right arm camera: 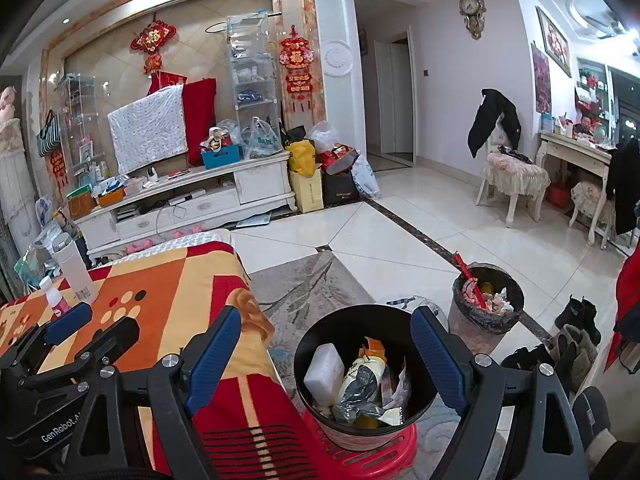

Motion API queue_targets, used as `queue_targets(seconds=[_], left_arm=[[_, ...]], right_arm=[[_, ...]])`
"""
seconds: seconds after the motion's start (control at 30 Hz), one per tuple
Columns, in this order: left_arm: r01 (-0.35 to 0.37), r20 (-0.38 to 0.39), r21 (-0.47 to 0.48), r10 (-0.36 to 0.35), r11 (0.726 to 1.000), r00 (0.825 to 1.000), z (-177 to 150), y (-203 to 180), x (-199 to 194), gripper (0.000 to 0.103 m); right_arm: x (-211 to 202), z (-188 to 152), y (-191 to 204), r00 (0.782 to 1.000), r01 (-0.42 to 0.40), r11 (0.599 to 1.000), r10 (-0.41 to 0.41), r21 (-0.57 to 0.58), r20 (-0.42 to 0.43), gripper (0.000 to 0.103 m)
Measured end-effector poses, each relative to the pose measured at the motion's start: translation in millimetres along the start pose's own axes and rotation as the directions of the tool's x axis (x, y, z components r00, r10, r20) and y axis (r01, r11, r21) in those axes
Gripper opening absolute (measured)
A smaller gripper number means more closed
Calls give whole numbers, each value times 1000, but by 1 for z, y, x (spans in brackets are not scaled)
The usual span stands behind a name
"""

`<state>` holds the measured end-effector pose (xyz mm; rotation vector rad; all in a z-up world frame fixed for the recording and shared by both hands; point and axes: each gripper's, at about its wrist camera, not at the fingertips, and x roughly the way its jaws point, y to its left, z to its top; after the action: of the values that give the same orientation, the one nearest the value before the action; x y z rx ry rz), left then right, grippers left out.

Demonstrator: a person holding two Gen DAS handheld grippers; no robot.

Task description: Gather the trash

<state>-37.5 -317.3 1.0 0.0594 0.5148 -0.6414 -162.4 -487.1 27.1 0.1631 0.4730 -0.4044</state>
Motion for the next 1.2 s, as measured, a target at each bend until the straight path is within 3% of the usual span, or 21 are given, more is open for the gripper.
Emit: queue_targets(seconds=[0.83, 1.2], left_arm=[[18, -23, -16, -18, 1000, 1000, 3, 2, 2, 82], [25, -53, -32, -27, 999, 998, -2, 3, 10, 82]], right_arm=[[1, 5, -1, 1000, -8, 1000, 8, 13, -3, 87], [9, -1, -6, 999, 4, 1000, -2, 28, -43, 89]])
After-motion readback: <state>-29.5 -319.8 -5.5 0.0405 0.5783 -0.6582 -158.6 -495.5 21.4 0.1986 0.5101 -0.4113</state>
